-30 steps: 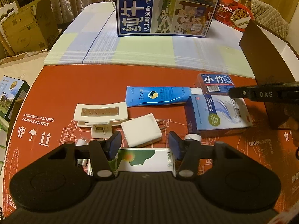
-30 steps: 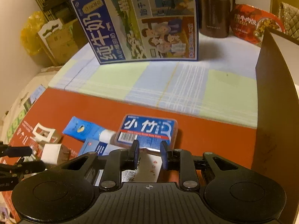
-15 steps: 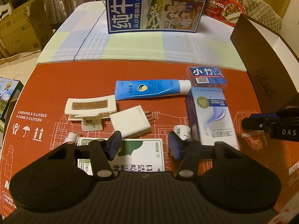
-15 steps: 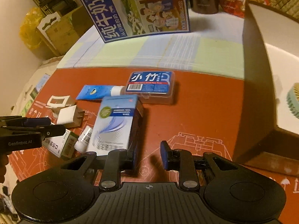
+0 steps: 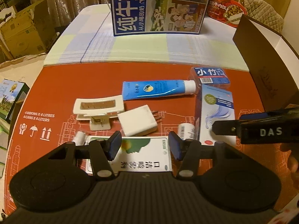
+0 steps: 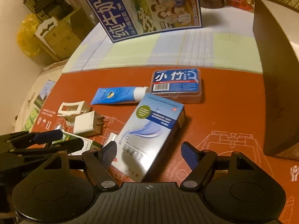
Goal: Organize rigid objects
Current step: 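Grasp the white pill bottle with the left tool while the right tool grasps the blue-white medicine box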
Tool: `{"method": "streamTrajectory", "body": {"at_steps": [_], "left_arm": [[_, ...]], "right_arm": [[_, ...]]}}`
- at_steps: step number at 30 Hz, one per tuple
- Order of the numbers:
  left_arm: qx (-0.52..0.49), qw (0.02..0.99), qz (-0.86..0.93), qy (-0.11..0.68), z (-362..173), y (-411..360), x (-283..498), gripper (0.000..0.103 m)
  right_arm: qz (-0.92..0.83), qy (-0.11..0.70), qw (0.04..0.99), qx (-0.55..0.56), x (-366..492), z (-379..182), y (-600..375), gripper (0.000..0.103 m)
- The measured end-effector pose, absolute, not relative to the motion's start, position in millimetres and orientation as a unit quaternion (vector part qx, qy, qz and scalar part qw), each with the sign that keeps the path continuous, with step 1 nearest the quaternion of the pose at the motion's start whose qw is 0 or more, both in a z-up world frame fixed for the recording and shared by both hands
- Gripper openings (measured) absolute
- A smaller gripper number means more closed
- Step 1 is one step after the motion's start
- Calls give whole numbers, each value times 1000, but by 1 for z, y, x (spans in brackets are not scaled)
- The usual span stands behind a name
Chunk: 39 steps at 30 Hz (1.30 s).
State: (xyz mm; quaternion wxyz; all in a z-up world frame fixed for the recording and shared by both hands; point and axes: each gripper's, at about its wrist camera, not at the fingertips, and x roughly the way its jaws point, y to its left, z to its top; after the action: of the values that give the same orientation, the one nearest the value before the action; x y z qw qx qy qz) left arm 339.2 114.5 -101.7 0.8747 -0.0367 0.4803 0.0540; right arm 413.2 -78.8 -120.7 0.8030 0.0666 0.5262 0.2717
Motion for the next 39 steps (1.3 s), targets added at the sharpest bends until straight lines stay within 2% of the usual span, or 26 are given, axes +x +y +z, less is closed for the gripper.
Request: {"method": "streamTrajectory", "body": {"at_steps": [9,19,23,34,36,39], "left_arm": [[-30,875,43,481,-105,111,342,50],[-18,877,1,481,-107,90,349,50],[-14,876,-26,481,-110,78,352,49],[1,864,-52,501,-136,63,370,31],[2,860,-50,507,-141,63,373,23],[-4,858,-50,510,-144,65,376,23]], "right_arm": [[240,532,808,80,424,-136,-63,73],[242,520,818,43,414,-133,-88,72],[242,520,818,50,411,-133,-105,68],[268,503,822,22,406,-129,-112,66],[279,496,822,8,405,-129,-110,66],[290,493,820,-17,407,-132,-104,67]]}}
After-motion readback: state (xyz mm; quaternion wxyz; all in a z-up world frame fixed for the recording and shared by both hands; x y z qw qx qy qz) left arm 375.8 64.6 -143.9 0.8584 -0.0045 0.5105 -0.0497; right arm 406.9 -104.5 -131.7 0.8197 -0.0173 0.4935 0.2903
